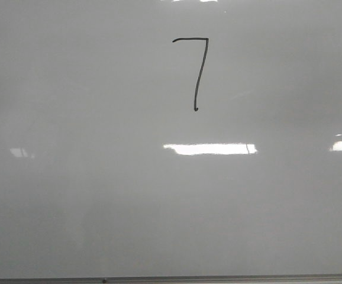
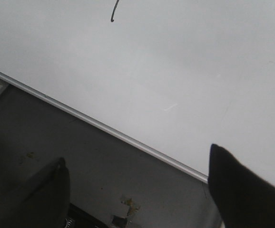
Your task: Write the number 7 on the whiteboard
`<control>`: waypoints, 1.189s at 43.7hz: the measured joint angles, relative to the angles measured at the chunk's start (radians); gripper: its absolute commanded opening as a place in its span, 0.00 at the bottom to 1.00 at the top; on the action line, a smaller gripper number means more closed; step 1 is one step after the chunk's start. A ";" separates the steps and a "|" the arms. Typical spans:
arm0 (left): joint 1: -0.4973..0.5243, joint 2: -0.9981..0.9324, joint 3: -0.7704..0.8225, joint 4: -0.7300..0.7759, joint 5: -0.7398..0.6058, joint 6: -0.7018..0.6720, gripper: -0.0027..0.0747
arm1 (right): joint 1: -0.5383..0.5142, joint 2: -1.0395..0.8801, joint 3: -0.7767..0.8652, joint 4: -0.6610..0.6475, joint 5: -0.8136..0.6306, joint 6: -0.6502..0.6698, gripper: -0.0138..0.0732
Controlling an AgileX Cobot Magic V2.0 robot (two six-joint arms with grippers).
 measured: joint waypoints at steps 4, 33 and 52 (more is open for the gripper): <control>-0.004 -0.071 0.059 0.000 0.009 0.000 0.56 | 0.000 0.000 0.014 -0.004 -0.005 0.000 0.86; -0.004 -0.124 0.110 0.002 -0.033 -0.026 0.17 | 0.000 0.000 0.017 -0.012 -0.040 0.002 0.15; -0.004 -0.124 0.110 0.002 -0.035 -0.026 0.01 | 0.000 0.000 0.017 -0.012 -0.040 0.002 0.08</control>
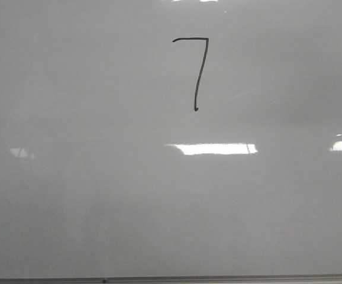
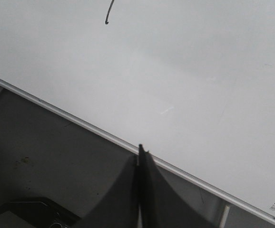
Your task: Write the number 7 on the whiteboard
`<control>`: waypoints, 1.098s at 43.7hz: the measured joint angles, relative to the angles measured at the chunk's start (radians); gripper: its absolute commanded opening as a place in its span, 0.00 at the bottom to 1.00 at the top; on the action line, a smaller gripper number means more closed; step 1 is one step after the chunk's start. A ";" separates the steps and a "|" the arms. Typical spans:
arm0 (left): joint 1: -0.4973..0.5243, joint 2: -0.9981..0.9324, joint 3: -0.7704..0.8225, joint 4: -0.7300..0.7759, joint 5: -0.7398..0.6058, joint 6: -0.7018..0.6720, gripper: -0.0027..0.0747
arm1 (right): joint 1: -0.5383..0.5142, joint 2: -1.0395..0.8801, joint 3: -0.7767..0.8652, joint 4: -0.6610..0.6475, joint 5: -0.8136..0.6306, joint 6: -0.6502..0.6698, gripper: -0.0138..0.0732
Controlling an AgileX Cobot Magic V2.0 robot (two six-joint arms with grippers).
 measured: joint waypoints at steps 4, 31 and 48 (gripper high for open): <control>0.000 0.000 0.000 0.000 0.000 0.000 0.01 | 0.000 0.000 0.000 0.000 0.000 0.000 0.08; 0.237 -0.283 0.300 0.002 -0.277 0.000 0.01 | 0.000 0.000 0.000 0.000 0.000 0.002 0.08; 0.408 -0.557 0.693 -0.025 -0.610 0.000 0.01 | 0.000 0.000 0.000 0.000 0.002 0.002 0.08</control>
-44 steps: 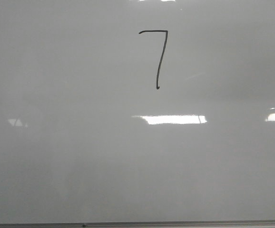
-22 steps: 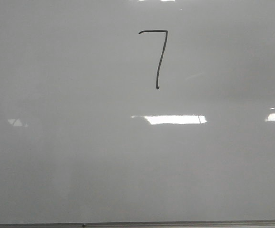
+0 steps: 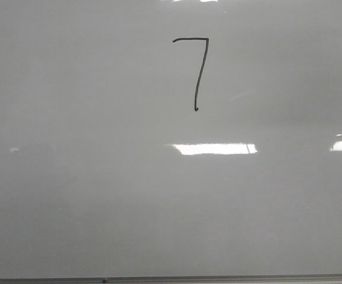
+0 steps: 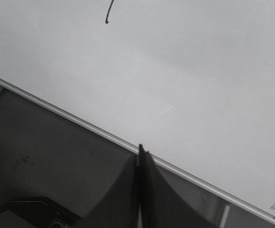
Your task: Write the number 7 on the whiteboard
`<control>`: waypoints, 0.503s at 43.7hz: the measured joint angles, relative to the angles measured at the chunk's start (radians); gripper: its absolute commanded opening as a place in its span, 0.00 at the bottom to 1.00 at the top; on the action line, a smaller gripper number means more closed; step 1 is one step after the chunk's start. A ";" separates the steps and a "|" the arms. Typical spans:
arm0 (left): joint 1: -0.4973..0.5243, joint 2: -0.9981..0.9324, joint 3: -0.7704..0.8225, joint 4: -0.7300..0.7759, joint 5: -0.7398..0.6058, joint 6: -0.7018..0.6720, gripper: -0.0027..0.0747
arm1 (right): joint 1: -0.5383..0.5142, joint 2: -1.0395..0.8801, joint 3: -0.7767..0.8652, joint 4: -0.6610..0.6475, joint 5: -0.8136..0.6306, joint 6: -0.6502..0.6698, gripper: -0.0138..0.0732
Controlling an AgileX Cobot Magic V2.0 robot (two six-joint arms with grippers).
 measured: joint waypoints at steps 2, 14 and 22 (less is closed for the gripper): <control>0.000 0.000 0.029 0.000 -0.040 0.000 0.01 | 0.000 0.000 0.000 0.000 0.000 0.000 0.08; -0.019 0.000 0.043 0.000 -0.197 0.000 0.01 | 0.000 -0.002 0.000 0.000 0.002 0.000 0.08; -0.033 0.000 0.043 0.000 -0.222 0.000 0.01 | 0.000 -0.002 0.000 0.000 0.002 0.000 0.08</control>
